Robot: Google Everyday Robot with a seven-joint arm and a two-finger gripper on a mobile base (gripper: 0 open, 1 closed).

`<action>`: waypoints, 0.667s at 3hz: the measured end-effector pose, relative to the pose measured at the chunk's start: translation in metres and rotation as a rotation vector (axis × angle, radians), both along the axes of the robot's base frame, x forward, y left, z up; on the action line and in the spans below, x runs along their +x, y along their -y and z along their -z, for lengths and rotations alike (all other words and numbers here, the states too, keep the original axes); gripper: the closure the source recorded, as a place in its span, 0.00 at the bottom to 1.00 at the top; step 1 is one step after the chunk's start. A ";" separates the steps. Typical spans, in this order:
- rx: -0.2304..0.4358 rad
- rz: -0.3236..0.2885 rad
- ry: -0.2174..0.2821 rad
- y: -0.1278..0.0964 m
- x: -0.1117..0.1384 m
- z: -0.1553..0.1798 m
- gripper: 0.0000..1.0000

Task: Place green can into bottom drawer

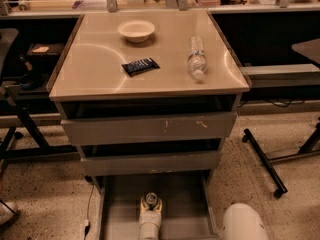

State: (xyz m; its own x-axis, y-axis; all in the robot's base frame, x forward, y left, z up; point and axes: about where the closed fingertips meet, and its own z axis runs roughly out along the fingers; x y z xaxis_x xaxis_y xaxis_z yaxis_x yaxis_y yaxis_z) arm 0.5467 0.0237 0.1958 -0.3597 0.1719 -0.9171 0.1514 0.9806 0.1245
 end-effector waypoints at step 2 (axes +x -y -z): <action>-0.030 0.014 0.015 0.010 0.019 0.017 1.00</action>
Offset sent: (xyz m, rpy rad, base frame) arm 0.0224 -0.0117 -0.0190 -0.0339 -0.0223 -0.0147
